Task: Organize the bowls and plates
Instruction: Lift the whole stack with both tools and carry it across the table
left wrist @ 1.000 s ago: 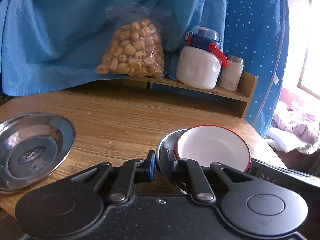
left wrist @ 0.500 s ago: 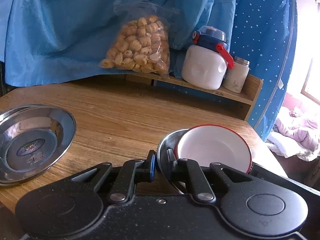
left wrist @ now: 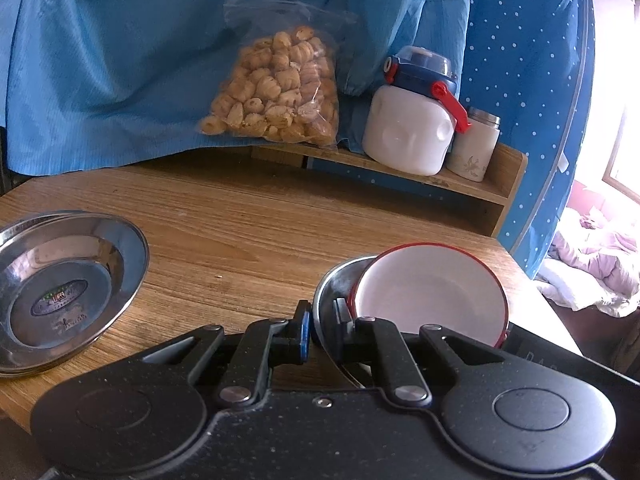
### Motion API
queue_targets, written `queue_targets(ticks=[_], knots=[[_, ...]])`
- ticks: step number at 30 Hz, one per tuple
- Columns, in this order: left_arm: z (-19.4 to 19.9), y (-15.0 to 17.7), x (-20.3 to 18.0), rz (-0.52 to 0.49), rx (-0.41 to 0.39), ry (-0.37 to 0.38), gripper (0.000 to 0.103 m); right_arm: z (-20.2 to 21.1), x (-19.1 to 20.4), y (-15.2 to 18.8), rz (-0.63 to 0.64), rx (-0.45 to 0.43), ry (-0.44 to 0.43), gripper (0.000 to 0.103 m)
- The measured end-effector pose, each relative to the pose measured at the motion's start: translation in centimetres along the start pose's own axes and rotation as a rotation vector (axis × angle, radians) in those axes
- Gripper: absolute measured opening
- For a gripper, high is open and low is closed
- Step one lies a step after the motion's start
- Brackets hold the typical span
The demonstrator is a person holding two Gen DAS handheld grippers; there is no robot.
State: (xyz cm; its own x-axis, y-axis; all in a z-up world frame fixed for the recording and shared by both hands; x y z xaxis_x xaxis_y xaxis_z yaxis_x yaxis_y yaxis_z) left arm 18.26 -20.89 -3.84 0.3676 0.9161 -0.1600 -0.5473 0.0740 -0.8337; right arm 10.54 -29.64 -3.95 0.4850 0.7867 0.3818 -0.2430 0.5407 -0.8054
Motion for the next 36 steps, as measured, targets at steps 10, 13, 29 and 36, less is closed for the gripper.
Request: queue_targets(ticks=[10,13,29,36], knots=[[0.09,0.08,-0.12,-0.020,-0.009,-0.012,0.011,0.12,-0.04,0.02,-0.018,-0.018,0.003,0.015],[0.12,0.09,-0.11,-0.022,-0.011,-0.014,0.011,0.16,0.04,0.08,-0.009,-0.027,0.002,0.015],[0.33,0.16,0.10,0.021,-0.035,0.007,0.010,0.47,0.01,0.21,-0.016,-0.049,-0.007,0.014],[0.47,0.13,0.18,0.033,-0.025,0.016,0.010,0.76,-0.22,0.31,-0.049,-0.048,-0.017,0.014]])
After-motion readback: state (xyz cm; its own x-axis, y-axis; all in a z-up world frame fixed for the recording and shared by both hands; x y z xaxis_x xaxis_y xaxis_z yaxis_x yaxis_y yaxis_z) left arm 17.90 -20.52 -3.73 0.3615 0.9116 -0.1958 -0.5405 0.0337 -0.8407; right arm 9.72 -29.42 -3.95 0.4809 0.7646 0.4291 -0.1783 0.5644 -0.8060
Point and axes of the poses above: each gripper's, at about its wrist camera, not at the fingertips, and z roughly against the way its jaws point, x to its left, y to its underside, the point moved 9 cm from there along -z, roughly the way its jaws point, and after that the axes turned 3 degrees about -z, right-handed, at the moved point
